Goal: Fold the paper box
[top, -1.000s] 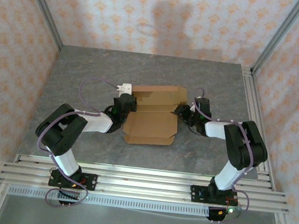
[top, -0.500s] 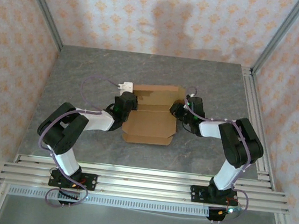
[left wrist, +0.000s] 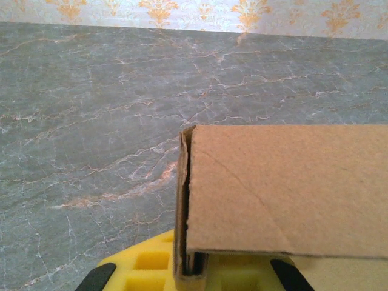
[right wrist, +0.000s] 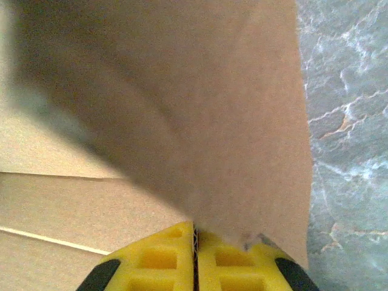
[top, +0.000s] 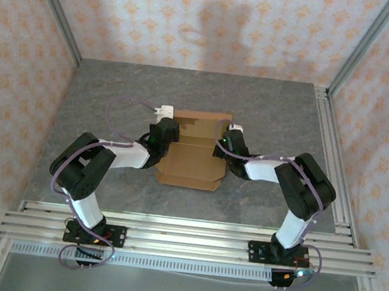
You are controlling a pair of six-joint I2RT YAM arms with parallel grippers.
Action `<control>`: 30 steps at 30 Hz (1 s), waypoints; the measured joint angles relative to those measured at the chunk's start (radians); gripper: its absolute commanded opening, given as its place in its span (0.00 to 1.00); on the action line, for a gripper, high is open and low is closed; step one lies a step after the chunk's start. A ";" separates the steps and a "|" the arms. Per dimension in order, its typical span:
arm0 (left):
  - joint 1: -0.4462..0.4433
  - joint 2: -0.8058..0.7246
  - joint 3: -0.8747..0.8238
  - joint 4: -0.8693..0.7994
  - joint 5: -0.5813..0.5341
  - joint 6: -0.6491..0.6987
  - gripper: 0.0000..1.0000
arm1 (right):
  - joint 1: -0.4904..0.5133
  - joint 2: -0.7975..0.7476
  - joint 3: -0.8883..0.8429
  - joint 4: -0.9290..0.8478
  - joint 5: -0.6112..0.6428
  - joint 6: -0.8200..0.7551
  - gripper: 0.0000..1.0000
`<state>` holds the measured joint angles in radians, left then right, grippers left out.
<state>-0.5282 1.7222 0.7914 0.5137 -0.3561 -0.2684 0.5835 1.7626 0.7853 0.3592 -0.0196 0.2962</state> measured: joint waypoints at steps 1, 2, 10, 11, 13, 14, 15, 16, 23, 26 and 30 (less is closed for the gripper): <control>0.000 0.000 0.000 0.000 0.000 0.000 0.00 | 0.010 0.005 0.011 -0.013 0.024 -0.021 0.08; 0.000 0.001 0.000 0.000 -0.001 0.000 0.00 | 0.019 0.010 0.020 -0.024 0.047 -0.039 0.08; -0.002 0.007 0.010 -0.001 0.000 0.008 0.00 | 0.095 0.074 0.066 -0.061 0.227 -0.192 0.06; -0.002 0.007 0.011 -0.003 0.000 0.008 0.00 | 0.104 0.080 0.071 -0.061 0.248 -0.209 0.06; -0.002 0.010 0.013 -0.003 -0.001 0.007 0.00 | 0.126 0.099 0.087 -0.067 0.302 -0.254 0.06; -0.002 0.011 0.014 -0.003 -0.001 0.007 0.00 | 0.135 0.109 0.095 -0.069 0.325 -0.269 0.06; -0.002 0.013 0.016 -0.004 -0.002 0.007 0.00 | 0.145 0.123 0.104 -0.070 0.354 -0.288 0.06; -0.002 0.013 0.018 -0.004 -0.002 0.008 0.00 | 0.153 0.134 0.112 -0.072 0.379 -0.304 0.06; -0.002 0.015 0.019 -0.008 -0.012 0.007 0.00 | 0.191 0.188 0.171 -0.110 0.504 -0.395 0.05; -0.002 0.015 0.019 -0.008 -0.013 0.007 0.00 | 0.198 0.203 0.184 -0.113 0.534 -0.429 0.05; -0.002 0.015 0.020 -0.009 -0.016 0.007 0.00 | 0.202 0.208 0.188 -0.113 0.551 -0.457 0.11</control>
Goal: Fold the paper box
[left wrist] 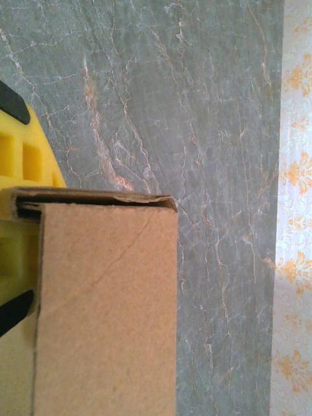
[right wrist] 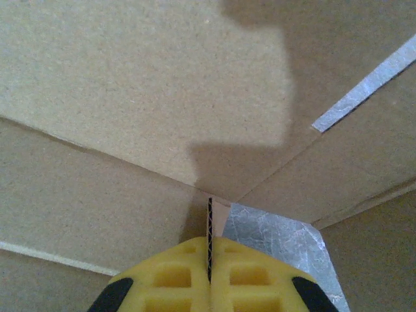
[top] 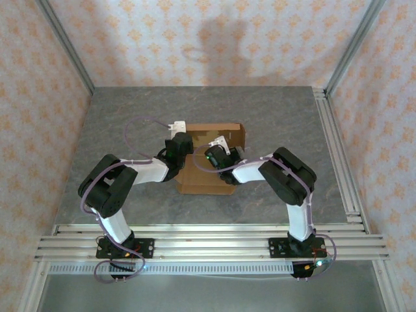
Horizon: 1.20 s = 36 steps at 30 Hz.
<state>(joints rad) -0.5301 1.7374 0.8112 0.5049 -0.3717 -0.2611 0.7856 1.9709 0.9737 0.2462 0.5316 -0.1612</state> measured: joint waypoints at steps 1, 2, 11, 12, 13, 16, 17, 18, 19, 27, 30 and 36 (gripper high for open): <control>0.000 0.000 0.000 0.000 0.000 0.000 0.00 | 0.000 -0.001 0.000 0.000 -0.004 0.000 0.15; 0.000 0.000 0.002 -0.001 0.000 0.000 0.00 | 0.000 -0.005 0.000 -0.001 -0.011 -0.002 0.21; 0.000 0.009 0.017 -0.014 -0.003 0.000 0.00 | 0.006 -0.264 -0.056 -0.034 -0.201 0.002 0.66; 0.000 0.010 0.019 -0.015 -0.003 0.000 0.00 | 0.006 -0.311 -0.072 -0.041 -0.221 0.002 0.66; 0.000 0.011 0.020 -0.015 -0.003 0.000 0.00 | 0.005 -0.352 -0.087 -0.049 -0.237 0.003 0.65; 0.000 0.012 0.021 -0.015 -0.003 0.000 0.00 | -0.003 -0.467 -0.125 -0.077 -0.272 0.014 0.64; 0.000 0.013 0.021 -0.015 -0.003 0.001 0.00 | -0.011 -0.504 -0.133 -0.091 -0.284 0.027 0.63; 0.000 0.013 0.021 -0.015 -0.003 0.001 0.00 | -0.025 -0.542 -0.135 -0.106 -0.302 0.045 0.63; 0.000 0.013 0.021 -0.015 -0.003 0.005 0.00 | -0.040 -0.568 -0.135 -0.112 -0.318 0.065 0.62; -0.015 0.032 0.045 -0.018 -0.011 0.035 0.00 | -0.211 -0.558 0.116 -0.291 -0.476 0.326 0.59; -0.018 0.034 0.046 -0.018 -0.016 0.042 0.00 | -0.240 -0.464 0.256 -0.378 -0.547 0.397 0.54; -0.021 0.034 0.046 -0.018 -0.029 0.050 0.00 | -0.269 -0.305 0.390 -0.530 -0.652 0.483 0.43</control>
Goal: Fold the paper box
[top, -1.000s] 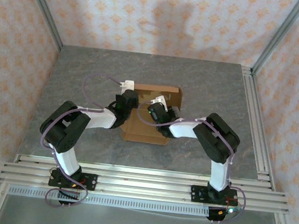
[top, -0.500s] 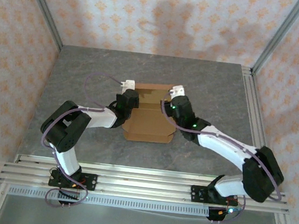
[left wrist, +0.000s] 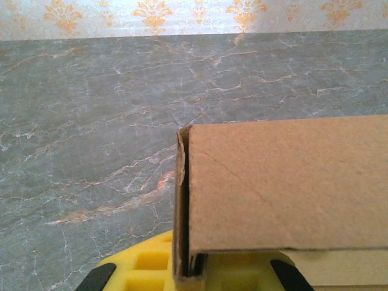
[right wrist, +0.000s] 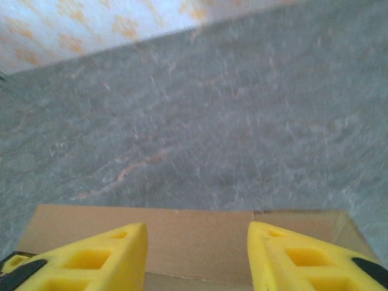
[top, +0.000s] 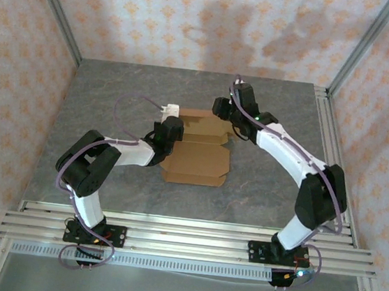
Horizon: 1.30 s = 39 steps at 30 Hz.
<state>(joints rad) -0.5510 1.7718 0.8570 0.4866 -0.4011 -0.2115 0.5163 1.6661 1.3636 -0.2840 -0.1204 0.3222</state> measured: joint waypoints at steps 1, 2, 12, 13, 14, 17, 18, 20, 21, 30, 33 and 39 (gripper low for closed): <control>0.000 0.000 0.000 0.000 0.000 0.000 0.00 | -0.006 0.016 0.005 -0.016 -0.013 0.009 0.42; 0.000 0.000 0.000 0.000 0.000 0.000 0.00 | -0.013 0.034 0.007 -0.032 -0.029 0.022 0.40; -0.005 0.001 0.000 -0.002 -0.014 0.003 0.00 | -0.049 0.087 0.008 -0.055 -0.109 0.095 0.23; -0.005 0.001 0.000 -0.003 -0.020 0.003 0.00 | -0.051 0.087 0.008 -0.053 -0.113 0.098 0.21; -0.005 0.002 0.000 -0.004 -0.024 0.003 0.00 | -0.052 0.087 0.008 -0.051 -0.117 0.102 0.21; -0.005 0.002 0.000 -0.004 -0.027 0.003 0.00 | -0.063 0.087 0.007 -0.043 -0.141 0.113 0.28; -0.005 0.002 0.000 -0.004 -0.027 0.003 0.00 | -0.068 0.087 0.007 -0.038 -0.148 0.116 0.34; -0.005 0.002 0.001 -0.004 -0.027 0.003 0.00 | -0.070 0.087 0.003 -0.034 -0.152 0.119 0.45; -0.005 0.002 0.001 -0.004 -0.027 0.003 0.00 | -0.070 0.087 0.000 -0.034 -0.150 0.112 0.48; -0.006 0.002 0.002 -0.006 -0.026 0.003 0.00 | -0.081 0.087 -0.004 -0.036 -0.194 0.116 0.45; -0.006 0.002 0.006 -0.014 -0.026 0.003 0.00 | -0.082 0.087 -0.004 -0.033 -0.235 0.131 0.44; -0.005 0.003 0.008 -0.020 -0.028 0.003 0.00 | -0.085 0.087 -0.004 0.000 -0.315 0.177 0.34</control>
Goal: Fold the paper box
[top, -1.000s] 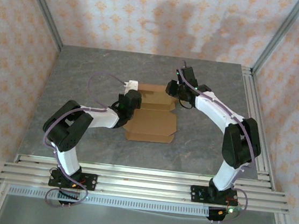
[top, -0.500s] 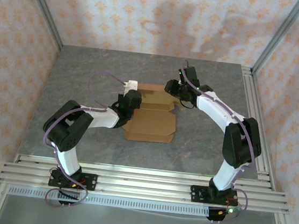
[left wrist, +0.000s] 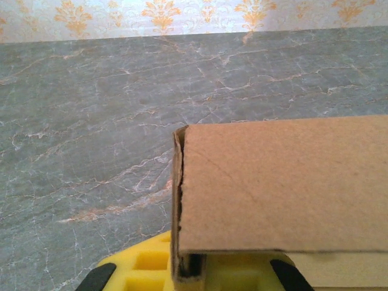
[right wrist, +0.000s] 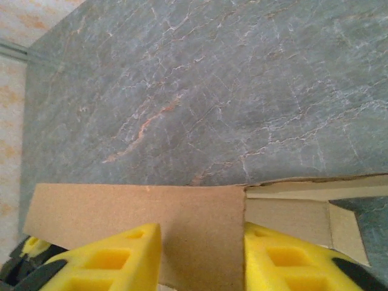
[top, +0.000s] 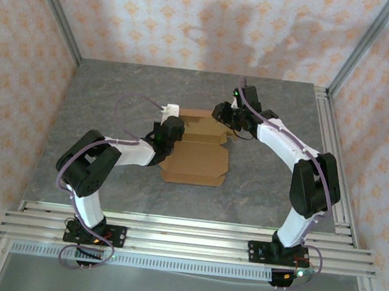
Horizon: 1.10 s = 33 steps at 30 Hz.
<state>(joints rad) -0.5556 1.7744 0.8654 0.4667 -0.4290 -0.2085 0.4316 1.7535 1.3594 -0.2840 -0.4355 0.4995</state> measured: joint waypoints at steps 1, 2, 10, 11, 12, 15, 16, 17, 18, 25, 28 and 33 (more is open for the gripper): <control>0.000 0.000 0.000 0.000 -0.001 0.000 0.00 | -0.002 0.000 0.000 0.002 -0.004 0.004 0.34; 0.000 0.000 0.000 0.000 0.000 0.000 0.00 | -0.004 0.000 0.000 0.002 -0.006 0.007 0.34; -0.001 0.004 0.009 -0.007 0.009 0.000 0.00 | -0.008 -0.006 -0.002 -0.019 0.032 -0.057 0.59; -0.001 0.005 0.010 -0.006 0.011 0.000 0.00 | -0.013 -0.017 -0.010 -0.017 0.042 -0.076 0.59; -0.001 0.006 0.011 -0.006 0.013 0.000 0.00 | -0.021 -0.035 -0.027 -0.014 0.050 -0.095 0.59; 0.000 0.011 0.018 -0.006 0.027 0.000 0.00 | -0.074 -0.110 -0.101 0.022 0.062 -0.124 0.59; 0.000 0.011 0.018 -0.006 0.029 0.000 0.00 | -0.095 -0.132 -0.124 0.039 0.066 -0.127 0.58; 0.000 0.011 0.018 -0.006 0.029 0.000 0.00 | -0.125 -0.156 -0.150 0.062 0.070 -0.128 0.56; 0.000 0.011 0.018 -0.006 0.030 0.000 0.00 | -0.156 -0.173 -0.169 0.081 0.076 -0.129 0.53; 0.000 0.013 0.024 -0.007 0.046 0.000 0.00 | -0.324 -0.135 -0.195 0.154 0.083 -0.132 0.38; 0.000 0.017 0.036 -0.015 0.058 0.000 0.00 | -0.353 -0.066 -0.192 0.153 0.072 -0.150 0.38; 0.000 0.020 0.046 -0.031 0.063 0.000 0.00 | -0.353 0.023 -0.188 0.151 0.016 -0.187 0.39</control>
<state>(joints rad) -0.5552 1.7943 0.9115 0.4362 -0.3660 -0.2089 0.0788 1.7763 1.1717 -0.1329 -0.4198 0.3122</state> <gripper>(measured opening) 0.072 0.384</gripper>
